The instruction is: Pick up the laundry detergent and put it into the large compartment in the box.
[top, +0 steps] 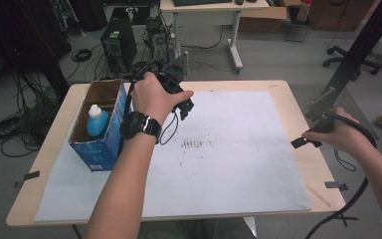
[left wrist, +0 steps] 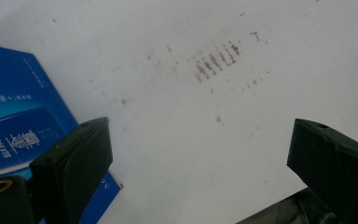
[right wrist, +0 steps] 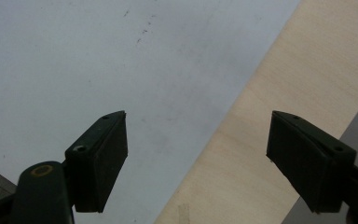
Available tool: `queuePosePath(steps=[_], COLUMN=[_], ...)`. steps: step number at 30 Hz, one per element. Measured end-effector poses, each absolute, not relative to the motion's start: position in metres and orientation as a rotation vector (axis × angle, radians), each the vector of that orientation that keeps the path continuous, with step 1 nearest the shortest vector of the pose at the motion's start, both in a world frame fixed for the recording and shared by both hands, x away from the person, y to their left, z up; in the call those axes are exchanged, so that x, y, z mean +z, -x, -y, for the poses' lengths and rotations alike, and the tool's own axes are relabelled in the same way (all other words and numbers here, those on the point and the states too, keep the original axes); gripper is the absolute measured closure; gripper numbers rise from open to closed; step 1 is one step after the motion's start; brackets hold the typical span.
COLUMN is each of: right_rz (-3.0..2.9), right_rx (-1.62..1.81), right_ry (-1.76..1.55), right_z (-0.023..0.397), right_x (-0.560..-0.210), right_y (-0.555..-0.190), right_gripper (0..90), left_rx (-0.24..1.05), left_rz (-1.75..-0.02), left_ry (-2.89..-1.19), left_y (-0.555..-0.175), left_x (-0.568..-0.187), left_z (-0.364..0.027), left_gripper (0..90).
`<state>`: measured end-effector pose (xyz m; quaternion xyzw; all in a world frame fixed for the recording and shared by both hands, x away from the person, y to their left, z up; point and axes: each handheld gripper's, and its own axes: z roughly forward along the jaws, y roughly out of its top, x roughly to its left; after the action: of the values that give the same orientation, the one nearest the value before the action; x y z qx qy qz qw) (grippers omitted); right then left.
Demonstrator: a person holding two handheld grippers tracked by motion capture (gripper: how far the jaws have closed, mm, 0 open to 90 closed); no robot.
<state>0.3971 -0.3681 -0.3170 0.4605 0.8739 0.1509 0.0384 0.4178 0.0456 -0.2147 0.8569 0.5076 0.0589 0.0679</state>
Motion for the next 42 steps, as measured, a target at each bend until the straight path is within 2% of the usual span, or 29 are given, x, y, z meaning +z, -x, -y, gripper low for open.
queuePosePath(steps=[20, 42], right_rz=[-2.688, -2.693], right_rx=[0.463, 0.459], right_ry=[-1.398, -1.392], right_z=[0.365, 0.367], right_x=[-0.317, -0.318], right_y=[-0.396, -0.399], right_gripper=[20.4, 20.4], left_rx=[0.127, 0.12], left_rz=[-1.522, -1.521], left_ry=[-2.583, -2.574], left_y=[-0.421, -0.421], left_x=[-0.235, -0.238], left_z=[-0.035, -0.038], left_gripper=[6.2, 6.1])
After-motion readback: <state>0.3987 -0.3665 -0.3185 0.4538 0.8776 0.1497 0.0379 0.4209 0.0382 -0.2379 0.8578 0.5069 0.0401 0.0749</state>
